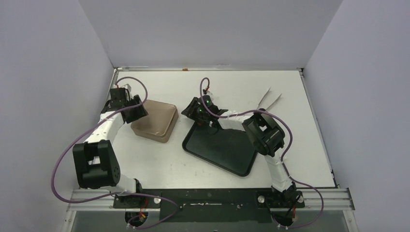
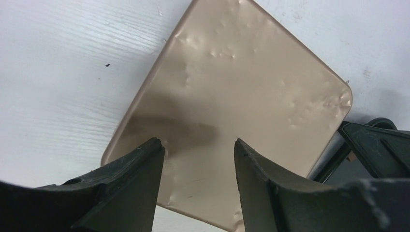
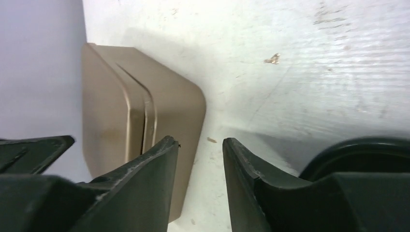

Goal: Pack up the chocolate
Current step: Close the box lid on the packing box.

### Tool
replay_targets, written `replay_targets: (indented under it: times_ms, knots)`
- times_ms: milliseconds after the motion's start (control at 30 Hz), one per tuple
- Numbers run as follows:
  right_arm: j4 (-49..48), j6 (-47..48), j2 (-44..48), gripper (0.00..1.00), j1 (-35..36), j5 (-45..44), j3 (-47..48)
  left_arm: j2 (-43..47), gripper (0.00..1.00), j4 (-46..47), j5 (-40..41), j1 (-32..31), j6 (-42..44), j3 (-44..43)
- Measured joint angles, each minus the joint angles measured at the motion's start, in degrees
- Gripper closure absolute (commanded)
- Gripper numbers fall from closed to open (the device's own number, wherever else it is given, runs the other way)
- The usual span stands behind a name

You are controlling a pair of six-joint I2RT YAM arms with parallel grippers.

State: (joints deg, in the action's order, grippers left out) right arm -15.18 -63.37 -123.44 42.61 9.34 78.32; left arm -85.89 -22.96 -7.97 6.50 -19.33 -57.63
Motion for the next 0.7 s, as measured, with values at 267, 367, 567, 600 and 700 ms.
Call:
replay_targets:
  times_ms: [267, 367, 567, 600, 700]
  knots:
    - [3.5, 5.0, 2.5, 0.41, 0.0, -1.5, -0.2, 1.8, 0.40, 1.1, 4.1, 3.2, 0.1, 0.0]
    - [3.5, 5.9, 3.6, 0.35, 0.3, -1.4, -0.1, -0.1, 0.41, 1.3, 4.2, 4.6, 0.3, -0.9]
    - [4.7, 6.4, 3.8, 0.25, 1.5, -1.4, 1.6, -5.6, 0.46, 2.3, 3.0, 5.5, 0.7, -3.1]
    - [5.0, 6.4, 3.8, 0.25, 1.7, -1.5, 1.9, -6.2, 0.47, 2.3, 3.0, 5.5, 0.7, -3.4]
    - [5.5, 6.4, 3.4, 0.25, 2.7, -1.4, 3.9, -7.5, 0.48, 2.4, 3.0, 5.5, 0.9, -3.8]
